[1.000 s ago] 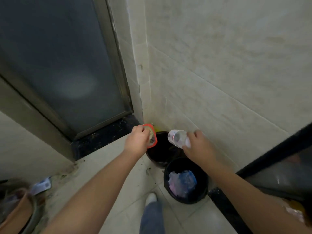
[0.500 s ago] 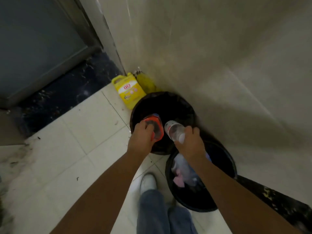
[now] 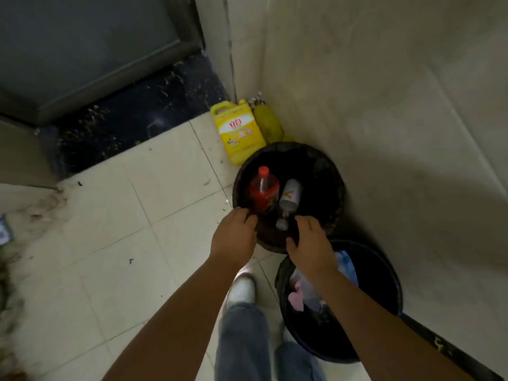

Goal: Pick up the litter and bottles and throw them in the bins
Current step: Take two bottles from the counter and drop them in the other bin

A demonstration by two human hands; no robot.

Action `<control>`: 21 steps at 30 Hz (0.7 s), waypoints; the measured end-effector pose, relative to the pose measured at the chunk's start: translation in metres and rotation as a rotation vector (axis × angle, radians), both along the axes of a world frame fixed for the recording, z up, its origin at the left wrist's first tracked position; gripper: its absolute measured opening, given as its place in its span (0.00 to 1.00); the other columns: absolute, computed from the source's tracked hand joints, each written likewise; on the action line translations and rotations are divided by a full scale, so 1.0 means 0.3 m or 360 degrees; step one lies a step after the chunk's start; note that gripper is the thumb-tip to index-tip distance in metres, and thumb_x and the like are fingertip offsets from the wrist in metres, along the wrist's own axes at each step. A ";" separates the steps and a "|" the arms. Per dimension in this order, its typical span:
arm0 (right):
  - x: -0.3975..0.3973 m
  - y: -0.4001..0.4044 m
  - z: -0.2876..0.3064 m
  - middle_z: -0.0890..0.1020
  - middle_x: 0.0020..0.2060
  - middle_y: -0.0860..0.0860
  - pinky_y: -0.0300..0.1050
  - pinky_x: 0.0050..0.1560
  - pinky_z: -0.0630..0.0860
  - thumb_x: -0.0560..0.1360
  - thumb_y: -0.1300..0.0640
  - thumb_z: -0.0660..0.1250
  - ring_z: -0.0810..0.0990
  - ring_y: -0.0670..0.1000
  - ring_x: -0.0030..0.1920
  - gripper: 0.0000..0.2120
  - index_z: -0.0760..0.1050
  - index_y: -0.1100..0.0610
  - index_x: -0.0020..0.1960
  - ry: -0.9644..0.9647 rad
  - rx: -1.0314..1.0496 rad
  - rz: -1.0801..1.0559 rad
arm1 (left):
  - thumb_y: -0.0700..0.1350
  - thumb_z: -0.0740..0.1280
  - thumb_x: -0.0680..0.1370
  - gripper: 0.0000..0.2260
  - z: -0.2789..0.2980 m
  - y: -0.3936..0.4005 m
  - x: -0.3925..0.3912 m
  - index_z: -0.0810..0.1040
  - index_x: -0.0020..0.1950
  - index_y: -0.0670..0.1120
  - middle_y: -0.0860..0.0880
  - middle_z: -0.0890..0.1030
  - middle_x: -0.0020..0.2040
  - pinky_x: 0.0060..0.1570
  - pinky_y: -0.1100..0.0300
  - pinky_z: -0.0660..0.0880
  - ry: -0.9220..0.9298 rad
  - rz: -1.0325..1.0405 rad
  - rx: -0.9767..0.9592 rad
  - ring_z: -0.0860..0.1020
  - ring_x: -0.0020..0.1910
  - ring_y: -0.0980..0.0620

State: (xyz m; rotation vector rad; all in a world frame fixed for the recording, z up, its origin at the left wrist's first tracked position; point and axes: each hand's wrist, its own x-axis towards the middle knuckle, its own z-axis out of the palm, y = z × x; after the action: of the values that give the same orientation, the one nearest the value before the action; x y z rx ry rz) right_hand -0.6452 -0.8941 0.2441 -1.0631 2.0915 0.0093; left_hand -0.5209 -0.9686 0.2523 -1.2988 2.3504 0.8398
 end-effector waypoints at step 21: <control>1.097 0.345 1.502 0.45 0.77 0.57 0.48 0.77 0.42 0.79 0.44 0.54 0.43 0.54 0.77 0.35 0.45 0.63 0.75 0.0088 -0.1151 0.2154 | 0.55 0.55 0.81 0.32 1.562 0.910 1.137 0.46 0.78 0.41 0.44 0.46 0.79 0.77 0.54 0.45 -0.0695 0.1502 -0.0784 0.44 0.78 0.47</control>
State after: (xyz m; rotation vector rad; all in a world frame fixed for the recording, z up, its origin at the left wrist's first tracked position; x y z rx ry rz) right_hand -0.3161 -0.7906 0.6947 -2.7196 1.0133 -0.0545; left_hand -0.1796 -0.6955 0.7208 -2.5541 1.5746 0.1016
